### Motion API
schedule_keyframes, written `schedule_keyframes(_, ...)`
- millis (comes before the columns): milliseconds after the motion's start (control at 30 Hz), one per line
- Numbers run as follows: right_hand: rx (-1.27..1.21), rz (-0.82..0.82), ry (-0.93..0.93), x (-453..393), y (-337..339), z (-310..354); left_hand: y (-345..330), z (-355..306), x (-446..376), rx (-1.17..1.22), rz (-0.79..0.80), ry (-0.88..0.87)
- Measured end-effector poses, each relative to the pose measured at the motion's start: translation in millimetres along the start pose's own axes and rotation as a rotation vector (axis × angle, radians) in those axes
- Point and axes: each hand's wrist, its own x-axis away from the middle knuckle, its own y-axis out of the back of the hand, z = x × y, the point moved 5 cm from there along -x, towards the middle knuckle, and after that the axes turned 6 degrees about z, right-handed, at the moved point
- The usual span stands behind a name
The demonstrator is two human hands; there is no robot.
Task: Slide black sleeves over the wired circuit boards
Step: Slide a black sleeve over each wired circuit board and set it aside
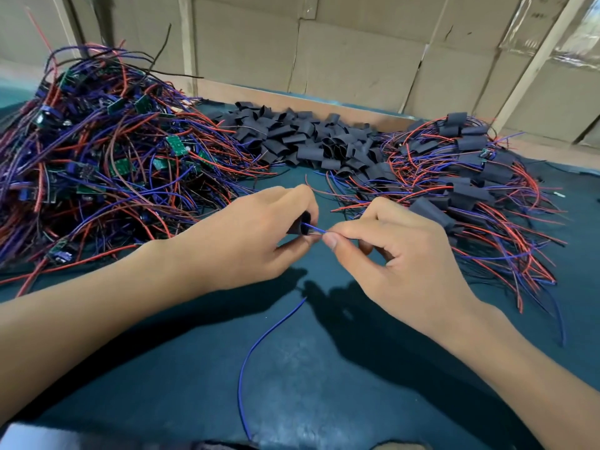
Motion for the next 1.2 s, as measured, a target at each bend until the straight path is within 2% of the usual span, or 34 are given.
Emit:
schedule_keyframes(133,-0.053,-0.012,-0.023,-1,4,1,5,-11,0,-0.181,-0.112,-0.034)
schedule_keyframes(233,-0.148,0.027,-0.054,0,3,0,4,-13,0,-0.213,-0.117,-0.038)
schedule_keyframes(400,-0.254,0.079,-0.071,1,-1,3,-2,-14,2,-0.149,-0.124,-0.021)
schedule_keyframes(733,-0.343,0.041,-0.137,1,1,-1,-3,-14,2,-0.076,-0.150,0.031)
schedule_keyframes(900,-0.316,0.121,-0.119,3,-6,0,-7,-21,3,-0.087,-0.110,-0.028)
schedule_keyframes(1000,-0.291,0.211,-0.063,2,-9,0,-15,-18,4,-0.169,0.002,-0.065)
schedule_keyframes(1133,-0.290,0.327,-0.147,4,-15,-7,-24,-3,4,-0.210,0.079,-0.024)
schedule_keyframes(1200,-0.230,0.385,-0.158,5,-14,-11,-23,2,3,-0.184,0.058,0.004)
